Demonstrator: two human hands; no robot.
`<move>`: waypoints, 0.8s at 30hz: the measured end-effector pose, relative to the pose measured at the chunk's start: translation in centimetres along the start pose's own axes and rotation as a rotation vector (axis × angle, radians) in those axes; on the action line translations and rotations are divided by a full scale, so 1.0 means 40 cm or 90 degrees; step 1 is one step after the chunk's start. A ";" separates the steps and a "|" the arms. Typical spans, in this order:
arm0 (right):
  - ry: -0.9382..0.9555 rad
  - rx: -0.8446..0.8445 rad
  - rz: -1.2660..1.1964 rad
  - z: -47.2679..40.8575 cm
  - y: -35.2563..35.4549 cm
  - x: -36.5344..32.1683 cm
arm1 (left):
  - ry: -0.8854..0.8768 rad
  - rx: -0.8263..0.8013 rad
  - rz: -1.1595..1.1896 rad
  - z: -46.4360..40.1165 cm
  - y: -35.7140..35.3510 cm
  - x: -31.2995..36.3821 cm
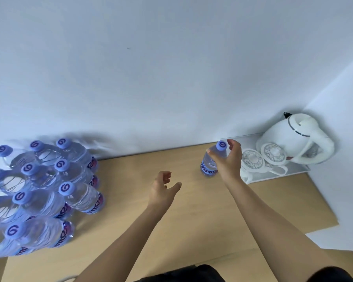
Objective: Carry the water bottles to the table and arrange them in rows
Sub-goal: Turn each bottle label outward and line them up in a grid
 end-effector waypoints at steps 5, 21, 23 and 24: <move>-0.045 -0.050 -0.048 -0.027 -0.035 0.033 | 0.019 0.012 -0.005 -0.012 0.024 -0.011; -0.024 -0.154 -0.052 0.082 -0.173 -0.077 | -0.010 -0.087 -0.046 0.048 0.082 -0.035; -0.008 -0.190 -0.054 0.121 -0.208 -0.131 | -0.040 -0.093 -0.071 0.060 0.099 -0.020; -0.004 -0.208 -0.066 0.142 -0.226 -0.159 | -0.059 -0.091 -0.084 0.066 0.110 -0.009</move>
Point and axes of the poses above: each hand's wrist, its own z-axis away from the middle knuckle, its own y-axis out of the back of the hand, x = y × z, the point moved 8 cm from there along -z, towards the middle knuckle, and after that the axes turned 6 degrees about -x, right-handed, at the moved point
